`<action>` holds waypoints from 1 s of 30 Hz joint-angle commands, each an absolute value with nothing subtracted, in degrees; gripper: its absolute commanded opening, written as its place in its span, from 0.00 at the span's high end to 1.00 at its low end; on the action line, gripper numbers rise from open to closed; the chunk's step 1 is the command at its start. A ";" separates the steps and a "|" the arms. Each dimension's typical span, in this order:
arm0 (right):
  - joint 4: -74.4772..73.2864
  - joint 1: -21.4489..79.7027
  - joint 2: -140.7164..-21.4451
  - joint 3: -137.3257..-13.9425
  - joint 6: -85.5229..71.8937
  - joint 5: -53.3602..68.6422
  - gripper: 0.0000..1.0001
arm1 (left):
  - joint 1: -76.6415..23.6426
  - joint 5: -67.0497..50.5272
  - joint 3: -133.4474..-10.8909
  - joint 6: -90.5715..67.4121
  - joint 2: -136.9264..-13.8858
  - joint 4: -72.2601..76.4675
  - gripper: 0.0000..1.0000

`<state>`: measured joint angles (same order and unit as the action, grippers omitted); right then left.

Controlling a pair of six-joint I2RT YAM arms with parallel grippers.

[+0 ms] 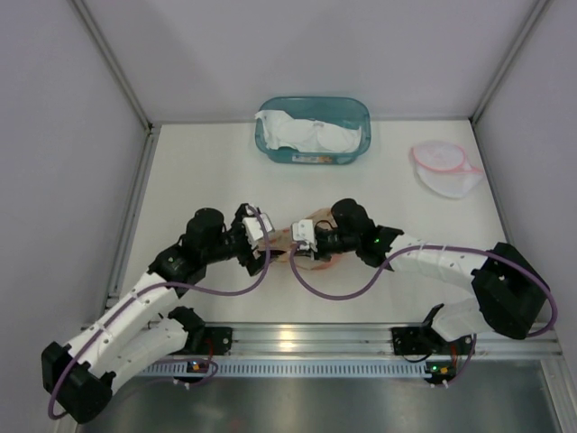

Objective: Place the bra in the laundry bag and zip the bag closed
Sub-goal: Adjust the bra in the laundry bag.

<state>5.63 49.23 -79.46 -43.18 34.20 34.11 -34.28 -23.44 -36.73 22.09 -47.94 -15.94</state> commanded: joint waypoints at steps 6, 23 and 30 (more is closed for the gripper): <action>13.62 47.55 -81.03 -45.17 22.43 26.99 1.00 | -34.19 -22.74 -38.32 13.98 -39.12 -25.58 0.31; 15.47 47.64 -85.96 -49.83 1.24 20.31 1.00 | -34.45 -27.44 -40.61 -10.54 -55.20 -13.99 0.73; 17.22 47.55 -86.66 -49.31 -8.34 19.69 1.00 | -34.45 -19.33 -34.98 -1.53 -48.17 -7.38 0.71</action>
